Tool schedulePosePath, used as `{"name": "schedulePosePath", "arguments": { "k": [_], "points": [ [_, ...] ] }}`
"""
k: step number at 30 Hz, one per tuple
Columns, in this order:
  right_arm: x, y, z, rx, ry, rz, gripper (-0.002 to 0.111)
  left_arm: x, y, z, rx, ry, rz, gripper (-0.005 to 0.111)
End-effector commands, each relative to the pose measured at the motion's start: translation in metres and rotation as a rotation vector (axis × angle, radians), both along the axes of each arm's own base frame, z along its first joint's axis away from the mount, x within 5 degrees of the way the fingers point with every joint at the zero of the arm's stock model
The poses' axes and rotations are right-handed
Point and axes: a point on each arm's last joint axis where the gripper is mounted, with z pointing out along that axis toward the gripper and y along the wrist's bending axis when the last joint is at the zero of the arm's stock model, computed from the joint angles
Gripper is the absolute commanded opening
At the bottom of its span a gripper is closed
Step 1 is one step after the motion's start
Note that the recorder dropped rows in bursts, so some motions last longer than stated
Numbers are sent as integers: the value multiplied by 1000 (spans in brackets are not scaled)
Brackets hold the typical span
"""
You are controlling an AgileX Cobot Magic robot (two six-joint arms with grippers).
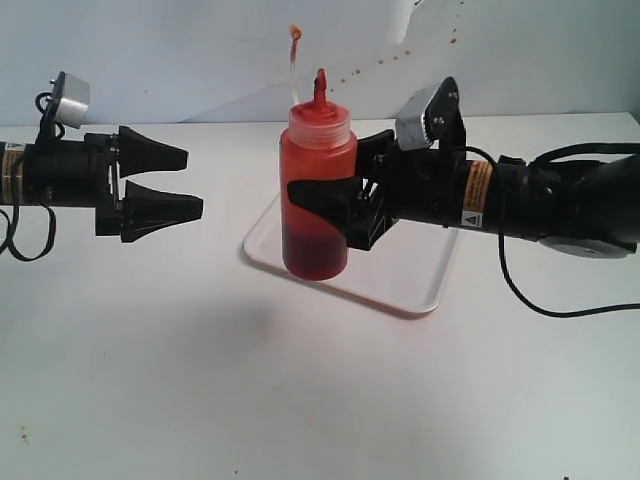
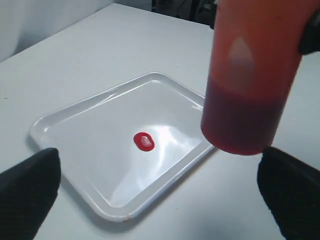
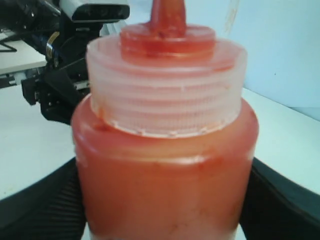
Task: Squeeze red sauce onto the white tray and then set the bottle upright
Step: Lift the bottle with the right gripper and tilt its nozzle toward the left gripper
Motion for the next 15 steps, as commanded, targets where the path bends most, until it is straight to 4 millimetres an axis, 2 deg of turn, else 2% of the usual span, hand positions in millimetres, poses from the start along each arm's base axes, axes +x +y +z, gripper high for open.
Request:
{"name": "schedulePosePath", "arguments": {
  "k": [1,9,15],
  "points": [
    [-5,9,5,7,-29,19,0,1,6,5,-21,-9,22,105],
    [-15,27,4,37,81,54,0,1,5,5,-20,-11,21,105],
    [-32,43,-1,-29,66,186,0,1,5,5,-20,-13,21,105]
  ]
}}
